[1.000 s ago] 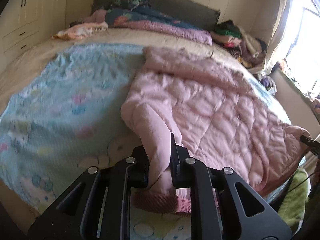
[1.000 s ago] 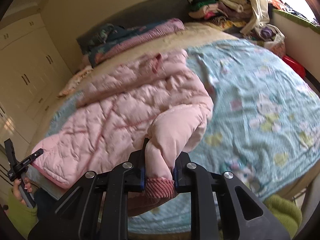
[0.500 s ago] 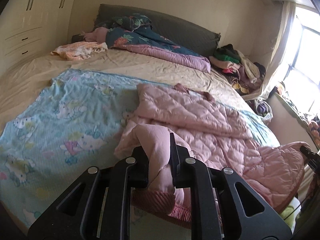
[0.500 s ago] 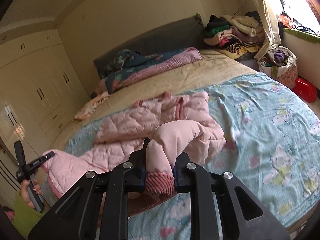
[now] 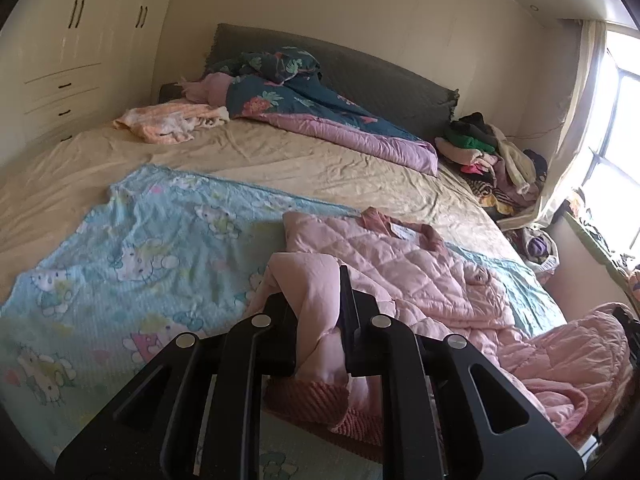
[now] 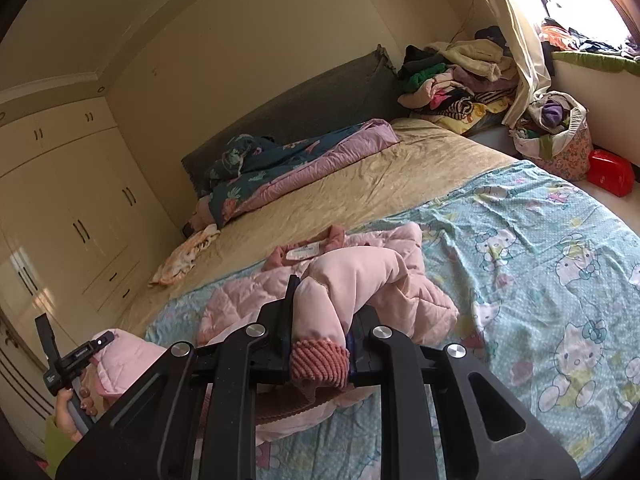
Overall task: Fold large clothes
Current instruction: 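Lift the hem with both tools and fold it toward the collar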
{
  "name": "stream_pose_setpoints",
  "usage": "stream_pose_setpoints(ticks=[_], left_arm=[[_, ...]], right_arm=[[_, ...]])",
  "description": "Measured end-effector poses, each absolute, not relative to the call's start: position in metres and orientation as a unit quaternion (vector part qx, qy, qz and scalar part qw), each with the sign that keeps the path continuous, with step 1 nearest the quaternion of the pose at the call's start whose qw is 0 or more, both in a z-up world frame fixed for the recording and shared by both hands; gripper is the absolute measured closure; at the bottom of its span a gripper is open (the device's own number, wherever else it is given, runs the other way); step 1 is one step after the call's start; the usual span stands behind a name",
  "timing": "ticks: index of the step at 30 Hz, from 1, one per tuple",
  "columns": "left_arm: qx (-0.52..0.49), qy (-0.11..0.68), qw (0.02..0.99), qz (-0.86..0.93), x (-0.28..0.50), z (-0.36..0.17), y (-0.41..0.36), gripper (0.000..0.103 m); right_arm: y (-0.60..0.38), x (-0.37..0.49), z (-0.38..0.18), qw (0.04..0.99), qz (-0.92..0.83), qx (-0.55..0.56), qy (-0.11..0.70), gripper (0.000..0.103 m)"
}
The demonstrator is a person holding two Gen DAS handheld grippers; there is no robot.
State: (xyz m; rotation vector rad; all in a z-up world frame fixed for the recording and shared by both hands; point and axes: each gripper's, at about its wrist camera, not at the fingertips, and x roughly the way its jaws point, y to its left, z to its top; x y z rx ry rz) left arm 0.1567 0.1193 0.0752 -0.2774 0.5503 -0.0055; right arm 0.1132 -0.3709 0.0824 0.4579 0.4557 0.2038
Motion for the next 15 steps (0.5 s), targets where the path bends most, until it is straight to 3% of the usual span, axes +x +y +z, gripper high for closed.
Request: stream_pose_setpoints(ticks=[15], left_arm=[[-0.114,0.280,0.953,0.018,0.199,0.080,0.110,0.094]], right_arm=[[-0.387,0.148,0.078,0.928,0.081,0.269,0.246,0.085]])
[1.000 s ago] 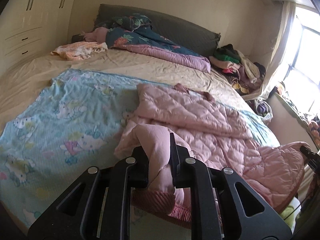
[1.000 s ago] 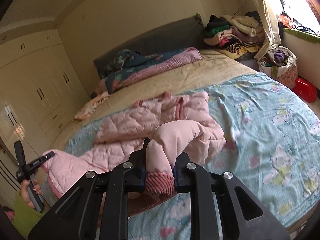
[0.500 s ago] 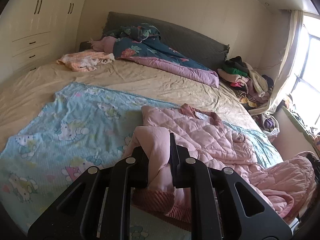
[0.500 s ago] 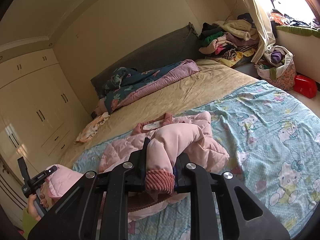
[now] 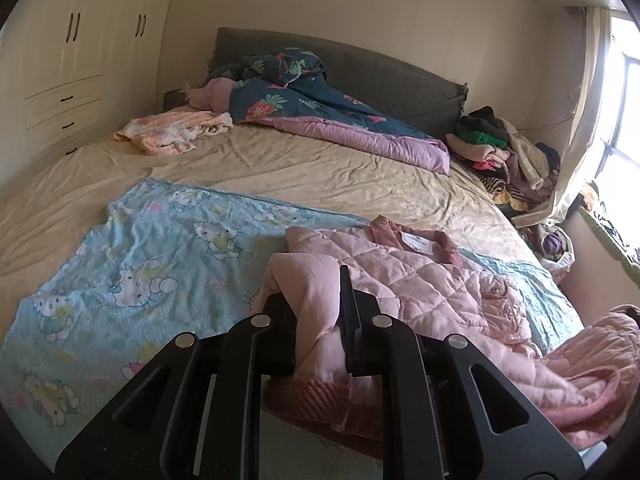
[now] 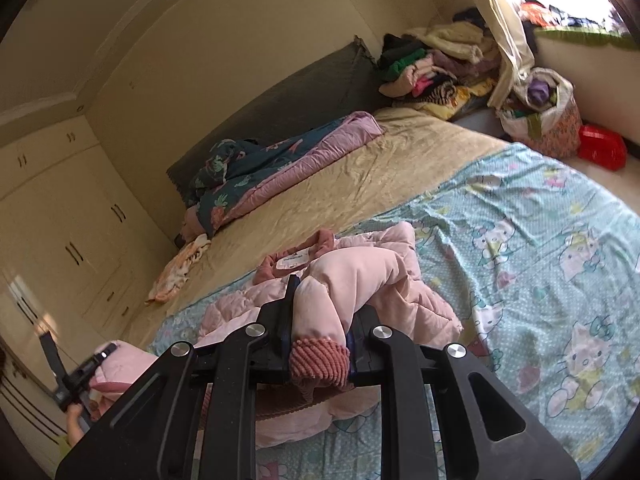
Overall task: Fold large clothes
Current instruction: 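Lift the hem with both tools and fold it toward the collar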
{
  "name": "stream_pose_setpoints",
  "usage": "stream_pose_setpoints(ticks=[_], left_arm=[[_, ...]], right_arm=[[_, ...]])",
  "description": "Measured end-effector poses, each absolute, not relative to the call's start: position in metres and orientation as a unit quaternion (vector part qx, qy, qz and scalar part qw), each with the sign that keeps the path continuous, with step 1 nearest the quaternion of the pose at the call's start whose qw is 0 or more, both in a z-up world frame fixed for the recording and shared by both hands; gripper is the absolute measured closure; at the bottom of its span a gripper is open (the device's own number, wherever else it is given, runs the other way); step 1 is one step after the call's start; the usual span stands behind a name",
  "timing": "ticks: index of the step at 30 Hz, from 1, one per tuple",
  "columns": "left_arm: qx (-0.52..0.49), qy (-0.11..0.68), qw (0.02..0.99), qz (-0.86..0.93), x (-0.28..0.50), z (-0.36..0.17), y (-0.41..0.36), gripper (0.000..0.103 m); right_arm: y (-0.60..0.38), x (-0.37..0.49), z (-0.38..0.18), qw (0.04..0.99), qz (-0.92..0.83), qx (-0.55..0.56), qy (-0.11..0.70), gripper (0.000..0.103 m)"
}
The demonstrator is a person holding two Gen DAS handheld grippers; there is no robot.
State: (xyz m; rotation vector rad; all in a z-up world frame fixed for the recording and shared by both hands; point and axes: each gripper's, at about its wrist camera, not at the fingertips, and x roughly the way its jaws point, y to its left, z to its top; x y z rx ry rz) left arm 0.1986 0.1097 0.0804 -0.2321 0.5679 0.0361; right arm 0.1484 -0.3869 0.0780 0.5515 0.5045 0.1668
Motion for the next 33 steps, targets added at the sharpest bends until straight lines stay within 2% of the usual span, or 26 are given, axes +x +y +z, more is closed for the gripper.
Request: stream_pose_setpoints(ticks=[21,27,28,29,30,32,33], left_arm=[[-0.107,0.311,0.943,0.042,0.258,0.059,0.110,0.093],[-0.104,0.319,0.941,0.045,0.273,0.053,0.106,0.093],[-0.104,0.319,0.941,0.046,0.275,0.053,0.105,0.093],[-0.104,0.319,0.941,0.046,0.276,0.052,0.105,0.093],[-0.103,0.319,0.941,0.046,0.278,0.052,0.103,0.093],[-0.101,0.318,0.942,0.046,0.280,0.053,0.101,0.093],[-0.100,0.317,0.942,0.044,0.281,0.053,0.099,0.093]], right_arm=[[-0.396,0.199,0.067,0.920,0.051,0.294,0.254,0.083],[-0.399,0.210,0.066,0.914,0.069,0.314,0.249,0.075],[-0.399,0.210,0.067,0.913,0.072,0.317,0.247,0.072],[-0.400,0.210,0.069,0.913,0.075,0.319,0.242,0.062],[-0.399,0.209,0.071,0.914,0.081,0.322,0.234,0.048],[-0.396,0.206,0.077,0.922,0.084,0.310,0.216,0.032],[-0.393,0.204,0.080,0.928,0.081,0.299,0.207,0.030]])
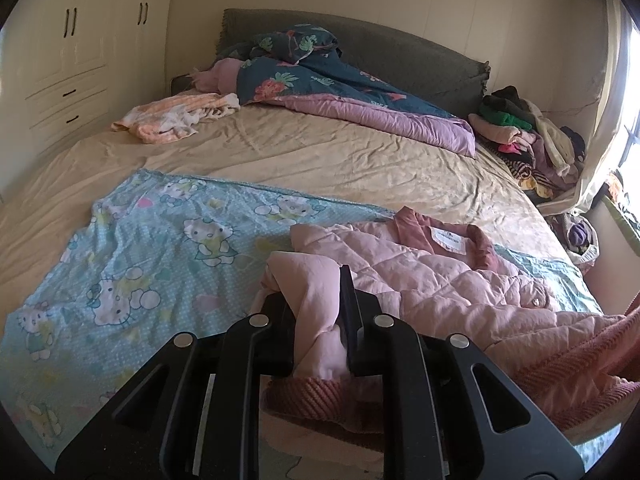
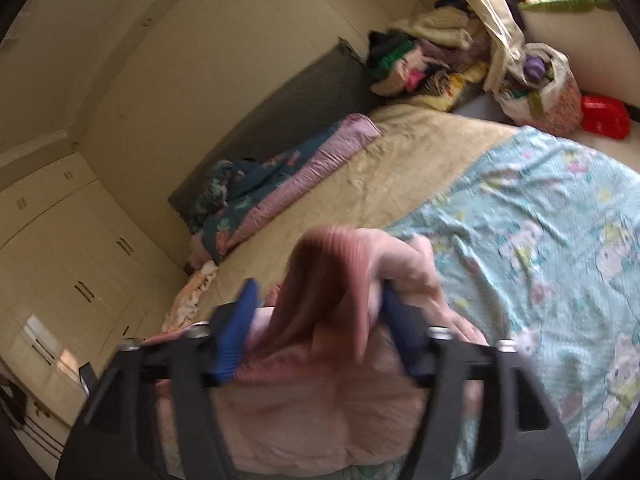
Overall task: Fold large clothes
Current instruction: 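Lift the hem with both tools and fold it toward the collar, then lower the hem onto the collar and open both tools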
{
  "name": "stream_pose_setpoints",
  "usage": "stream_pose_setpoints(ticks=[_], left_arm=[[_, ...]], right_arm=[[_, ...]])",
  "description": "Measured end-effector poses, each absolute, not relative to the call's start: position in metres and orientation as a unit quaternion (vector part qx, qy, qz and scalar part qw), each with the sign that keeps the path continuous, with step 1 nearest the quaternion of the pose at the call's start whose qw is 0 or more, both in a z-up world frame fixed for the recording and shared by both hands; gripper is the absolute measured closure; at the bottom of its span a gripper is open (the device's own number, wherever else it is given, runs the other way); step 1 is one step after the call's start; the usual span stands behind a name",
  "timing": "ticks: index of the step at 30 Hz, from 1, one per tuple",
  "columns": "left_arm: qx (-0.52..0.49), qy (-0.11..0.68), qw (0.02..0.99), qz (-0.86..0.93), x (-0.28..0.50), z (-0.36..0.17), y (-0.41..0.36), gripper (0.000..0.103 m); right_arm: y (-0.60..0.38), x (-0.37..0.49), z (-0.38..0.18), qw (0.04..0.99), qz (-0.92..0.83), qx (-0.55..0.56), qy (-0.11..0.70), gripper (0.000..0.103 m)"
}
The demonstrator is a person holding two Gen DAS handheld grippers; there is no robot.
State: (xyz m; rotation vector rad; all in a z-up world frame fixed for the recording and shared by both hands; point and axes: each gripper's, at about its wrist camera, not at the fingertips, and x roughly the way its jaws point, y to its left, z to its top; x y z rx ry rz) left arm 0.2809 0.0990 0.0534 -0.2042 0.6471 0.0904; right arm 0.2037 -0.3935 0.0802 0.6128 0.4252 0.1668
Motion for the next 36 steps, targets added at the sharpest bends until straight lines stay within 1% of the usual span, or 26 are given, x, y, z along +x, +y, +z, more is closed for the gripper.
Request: stream_pose_setpoints(ticks=[2,4,8,12,13,16,19,21,23,25,28,31,32,33,36], left_arm=[[-0.099,0.317,0.942,0.042,0.283,0.054,0.096,0.093],[-0.095,0.316,0.943,0.039,0.286,0.054,0.094,0.093],[-0.098,0.321,0.941,0.036,0.292,0.051,0.092,0.093],[-0.092,0.326,0.940,0.038,0.299,0.047,0.089,0.092],[-0.094,0.328,0.939,0.038,0.302,0.046,0.090,0.092],[-0.100,0.338,0.935,0.039,0.311,0.043,0.094,0.092],[-0.099,0.343,0.933,0.041,0.320,0.039,0.093,0.091],[-0.101,0.346,0.932,0.044,0.324,0.036,0.093,0.091],[-0.103,0.349,0.930,0.045,0.329,0.033,0.092,0.091],[-0.104,0.351,0.929,0.046,0.332,0.030,0.092,0.090],[-0.107,0.355,0.928,0.047,0.336,0.026,0.092,0.088],[-0.109,0.355,0.928,0.043,0.336,0.024,0.091,0.083],[-0.108,0.355,0.928,0.042,0.337,0.025,0.091,0.078],[-0.107,0.353,0.929,0.038,0.335,0.026,0.090,0.070],[-0.110,0.344,0.932,0.025,0.329,0.031,0.088,0.057]], right_arm=[[-0.389,0.202,0.084,0.935,0.081,0.282,0.197,0.022],[-0.385,0.202,0.082,0.941,0.077,0.267,0.196,0.019],[-0.376,0.205,0.068,0.946,0.063,0.240,0.207,0.017],[-0.381,0.199,0.062,0.947,0.061,0.257,0.183,0.015],[-0.384,0.201,0.062,0.947,0.062,0.256,0.181,0.012],[-0.389,0.206,0.065,0.948,0.058,0.251,0.184,0.012],[-0.391,0.201,0.073,0.955,0.073,0.238,0.161,0.011],[-0.389,0.196,0.078,0.960,0.078,0.223,0.147,0.008],[-0.386,0.200,0.076,0.962,0.082,0.200,0.168,0.005],[-0.382,0.207,0.069,0.960,0.086,0.181,0.196,0.005],[-0.372,0.224,0.043,0.948,0.069,0.154,0.269,0.005],[-0.368,0.240,0.013,0.932,0.041,0.139,0.333,0.005],[-0.367,0.242,0.005,0.928,0.036,0.140,0.345,0.005],[-0.366,0.244,-0.002,0.923,0.032,0.144,0.354,0.005],[-0.365,0.247,-0.012,0.923,0.030,0.147,0.355,0.005]])
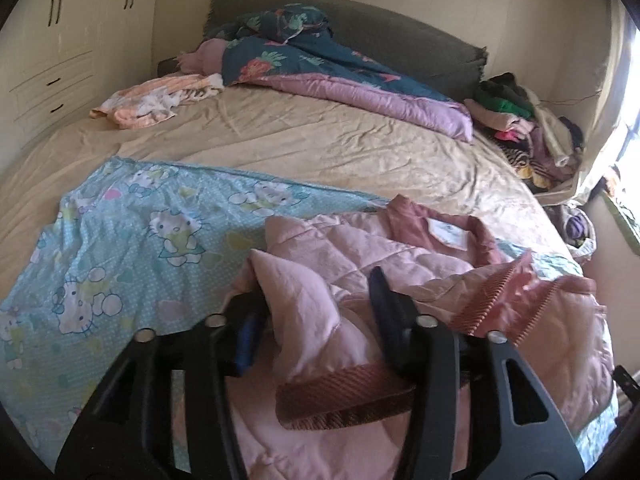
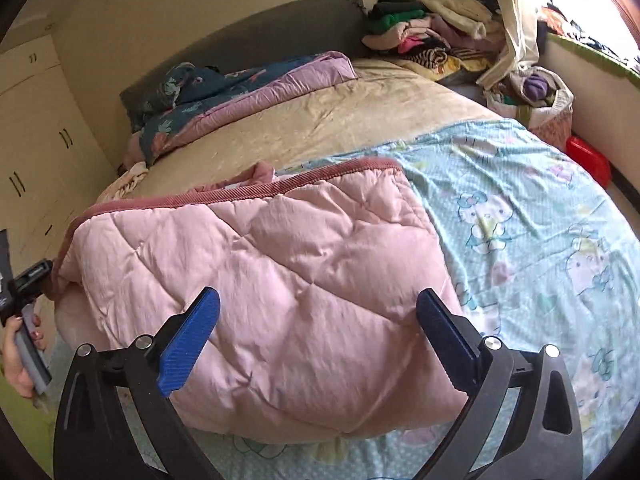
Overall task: Fold large clothes
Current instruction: 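Lower the hem onto the collar and open both tools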
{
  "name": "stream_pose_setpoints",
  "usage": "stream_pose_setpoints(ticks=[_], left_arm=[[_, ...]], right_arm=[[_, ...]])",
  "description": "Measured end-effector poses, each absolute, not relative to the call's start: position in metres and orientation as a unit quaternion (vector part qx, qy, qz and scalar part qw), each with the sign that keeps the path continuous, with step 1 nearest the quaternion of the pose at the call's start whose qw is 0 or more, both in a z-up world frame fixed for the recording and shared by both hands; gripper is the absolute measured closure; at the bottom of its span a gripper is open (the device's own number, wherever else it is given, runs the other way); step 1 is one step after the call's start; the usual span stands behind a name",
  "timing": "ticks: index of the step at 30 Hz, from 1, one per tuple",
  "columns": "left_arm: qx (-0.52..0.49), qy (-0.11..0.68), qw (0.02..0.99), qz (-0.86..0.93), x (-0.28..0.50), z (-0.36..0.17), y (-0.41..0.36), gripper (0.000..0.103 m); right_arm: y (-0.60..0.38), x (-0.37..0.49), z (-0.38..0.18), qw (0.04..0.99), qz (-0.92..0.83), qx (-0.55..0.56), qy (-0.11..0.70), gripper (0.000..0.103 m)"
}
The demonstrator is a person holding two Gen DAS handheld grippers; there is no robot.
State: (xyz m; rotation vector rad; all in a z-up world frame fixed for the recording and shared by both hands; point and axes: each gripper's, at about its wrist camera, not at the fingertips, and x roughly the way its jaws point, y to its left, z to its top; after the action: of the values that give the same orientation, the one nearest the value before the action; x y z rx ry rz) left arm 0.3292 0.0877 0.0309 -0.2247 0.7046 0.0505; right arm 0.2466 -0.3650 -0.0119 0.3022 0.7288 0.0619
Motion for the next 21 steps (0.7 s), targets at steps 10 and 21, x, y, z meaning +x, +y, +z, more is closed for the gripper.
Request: stream_pose_setpoints(ticks=[10,21], left_arm=[[-0.066,0.290,0.954,0.036,0.293,0.066,0.091,0.012],[-0.078,0.364,0.928,0.003,0.281,0.002,0.127,0.010]], right_arm=[[-0.382,0.230,0.001,0.935,0.017,0.135,0.326,0.005],[-0.395,0.212,-0.006,0.930,0.018,0.107,0.353,0.004]])
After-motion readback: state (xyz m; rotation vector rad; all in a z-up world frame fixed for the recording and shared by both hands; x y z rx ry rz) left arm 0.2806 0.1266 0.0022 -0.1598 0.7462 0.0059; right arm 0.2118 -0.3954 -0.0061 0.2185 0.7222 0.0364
